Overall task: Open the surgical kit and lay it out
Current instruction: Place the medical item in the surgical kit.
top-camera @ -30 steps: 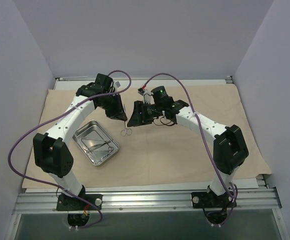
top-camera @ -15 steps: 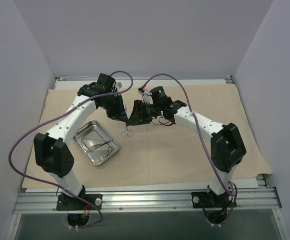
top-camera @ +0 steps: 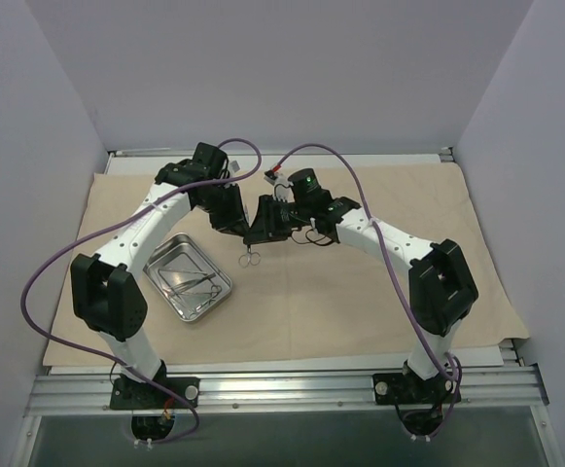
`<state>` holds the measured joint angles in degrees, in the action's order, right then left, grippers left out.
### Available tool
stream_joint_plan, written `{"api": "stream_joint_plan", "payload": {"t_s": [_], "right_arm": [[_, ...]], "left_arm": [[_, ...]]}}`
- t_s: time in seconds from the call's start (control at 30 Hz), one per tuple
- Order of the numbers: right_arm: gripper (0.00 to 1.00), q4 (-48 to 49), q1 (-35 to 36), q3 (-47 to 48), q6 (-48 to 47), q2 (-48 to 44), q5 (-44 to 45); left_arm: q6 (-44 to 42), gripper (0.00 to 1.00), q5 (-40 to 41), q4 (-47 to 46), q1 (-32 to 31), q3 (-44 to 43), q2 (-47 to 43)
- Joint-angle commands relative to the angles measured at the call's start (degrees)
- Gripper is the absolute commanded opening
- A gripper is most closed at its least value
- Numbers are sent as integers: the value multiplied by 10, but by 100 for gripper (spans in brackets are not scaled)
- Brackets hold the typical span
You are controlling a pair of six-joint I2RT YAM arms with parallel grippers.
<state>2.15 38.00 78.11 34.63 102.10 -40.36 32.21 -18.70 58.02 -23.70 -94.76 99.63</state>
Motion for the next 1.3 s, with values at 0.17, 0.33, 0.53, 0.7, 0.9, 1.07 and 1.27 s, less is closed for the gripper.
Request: {"api": "stream_joint_plan", "payload": {"t_s": [0.17,0.33,0.53,0.7,0.9,1.07,1.27], "right_arm": [[18,18,6,-5,3,13,-15],[20,16,5,-2,3,16,-15],[8,11,5,2,0,20,-9],[0,-2,5,12,-9,27,-9],[0,-36,-7,-4,-40,9,20],[0,-94,-52,-42,-85,-12,20],[0,-218,-165,-81,-157,-51,24]], "left_arm": [[5,2,-24,-14,-4,-26,-3],[4,2,-24,-18,-5,-24,-6],[5,2,-31,-20,-5,-23,-6],[8,4,-41,-33,-5,-13,-8],[-2,53,-14,-29,12,0,-19],[-47,94,30,-37,53,33,-63],[-116,94,36,-91,101,146,-170]]}}
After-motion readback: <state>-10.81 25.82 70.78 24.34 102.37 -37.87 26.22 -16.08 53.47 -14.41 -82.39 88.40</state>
